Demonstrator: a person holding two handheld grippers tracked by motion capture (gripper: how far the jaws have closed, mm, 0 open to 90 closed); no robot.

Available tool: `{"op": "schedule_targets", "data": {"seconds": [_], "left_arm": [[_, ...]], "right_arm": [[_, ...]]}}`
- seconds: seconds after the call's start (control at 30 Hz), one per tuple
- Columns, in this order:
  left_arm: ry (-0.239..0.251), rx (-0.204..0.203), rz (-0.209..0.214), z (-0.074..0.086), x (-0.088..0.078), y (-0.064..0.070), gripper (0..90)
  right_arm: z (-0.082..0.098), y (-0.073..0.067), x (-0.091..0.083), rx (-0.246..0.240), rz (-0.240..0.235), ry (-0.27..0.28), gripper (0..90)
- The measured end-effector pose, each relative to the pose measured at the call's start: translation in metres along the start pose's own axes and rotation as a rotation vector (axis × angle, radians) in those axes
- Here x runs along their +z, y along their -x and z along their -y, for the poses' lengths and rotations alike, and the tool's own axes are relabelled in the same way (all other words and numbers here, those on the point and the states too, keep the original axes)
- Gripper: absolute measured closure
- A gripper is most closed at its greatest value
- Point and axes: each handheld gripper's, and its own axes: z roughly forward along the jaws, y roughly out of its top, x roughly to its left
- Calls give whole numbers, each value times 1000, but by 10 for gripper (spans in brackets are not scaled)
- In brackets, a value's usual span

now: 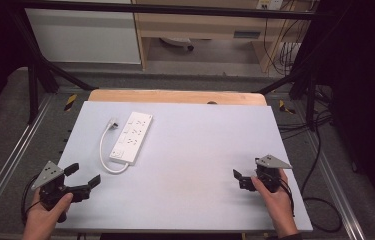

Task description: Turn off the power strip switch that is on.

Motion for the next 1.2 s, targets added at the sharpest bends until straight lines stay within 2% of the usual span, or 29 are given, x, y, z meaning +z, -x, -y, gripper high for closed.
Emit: {"op": "schedule_targets", "data": {"seconds": [0.17,0.33,0.5,0.9,1.2], "left_arm": [[19,-15,13,-3,2,2,59],[-17,-23,11,-8,10,2,92],[-37,-5,15,-16,16,4,92],[-35,-14,44,-36,24,10,78],[-39,-2,54,-51,33,13,60]], "right_arm": [[0,0,-1,1,1,0,37],[0,1,-2,5,-5,8,39],[-1,-1,-3,-6,-15,15,39],[-1,0,-4,2,-1,19,39],[-1,0,-5,4,-1,23,36]]}}
